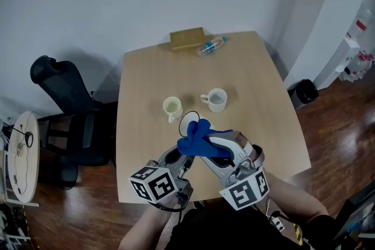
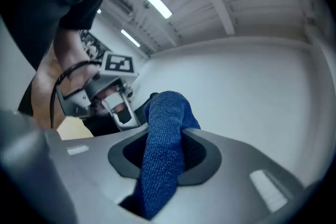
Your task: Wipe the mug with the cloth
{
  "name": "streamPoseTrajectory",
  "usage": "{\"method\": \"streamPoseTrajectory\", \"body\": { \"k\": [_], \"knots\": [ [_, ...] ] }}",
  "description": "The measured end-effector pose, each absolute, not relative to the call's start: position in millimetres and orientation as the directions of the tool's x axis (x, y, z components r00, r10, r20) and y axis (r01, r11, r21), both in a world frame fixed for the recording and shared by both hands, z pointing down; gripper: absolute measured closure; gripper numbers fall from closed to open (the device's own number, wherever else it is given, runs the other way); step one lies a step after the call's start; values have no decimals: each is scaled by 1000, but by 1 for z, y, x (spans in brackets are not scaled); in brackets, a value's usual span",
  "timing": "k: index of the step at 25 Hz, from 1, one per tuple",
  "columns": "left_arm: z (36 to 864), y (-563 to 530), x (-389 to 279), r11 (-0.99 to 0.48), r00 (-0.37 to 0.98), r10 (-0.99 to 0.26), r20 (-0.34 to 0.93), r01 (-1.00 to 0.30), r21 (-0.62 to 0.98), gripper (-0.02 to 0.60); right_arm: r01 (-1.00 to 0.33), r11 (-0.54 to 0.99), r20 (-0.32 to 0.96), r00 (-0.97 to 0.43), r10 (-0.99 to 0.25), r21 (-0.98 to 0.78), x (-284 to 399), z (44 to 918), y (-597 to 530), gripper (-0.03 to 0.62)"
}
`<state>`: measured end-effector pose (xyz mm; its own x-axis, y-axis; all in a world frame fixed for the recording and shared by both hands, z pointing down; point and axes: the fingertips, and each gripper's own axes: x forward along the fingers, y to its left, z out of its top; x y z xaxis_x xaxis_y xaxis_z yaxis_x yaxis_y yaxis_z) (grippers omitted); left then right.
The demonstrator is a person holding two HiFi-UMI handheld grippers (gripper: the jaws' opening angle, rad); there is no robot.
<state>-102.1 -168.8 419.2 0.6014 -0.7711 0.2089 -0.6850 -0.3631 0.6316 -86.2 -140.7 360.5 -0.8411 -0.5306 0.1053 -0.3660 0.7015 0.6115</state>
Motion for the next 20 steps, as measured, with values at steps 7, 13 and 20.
{"method": "streamPoseTrajectory", "body": {
  "k": [7,13,20],
  "knots": [
    [400,-151,-101,-429,635,-749,190,-682,593,518,-349,691,100,-848,-520,633,-89,350,-132,480],
    [367,-115,-103,-646,796,-598,88,-545,534,517,-253,967,-33,-967,-254,-10,-61,304,-141,480],
    [300,-33,-69,-865,972,-203,-117,-122,487,518,372,772,-452,-883,125,-515,-22,280,-133,480]
  ]
}}
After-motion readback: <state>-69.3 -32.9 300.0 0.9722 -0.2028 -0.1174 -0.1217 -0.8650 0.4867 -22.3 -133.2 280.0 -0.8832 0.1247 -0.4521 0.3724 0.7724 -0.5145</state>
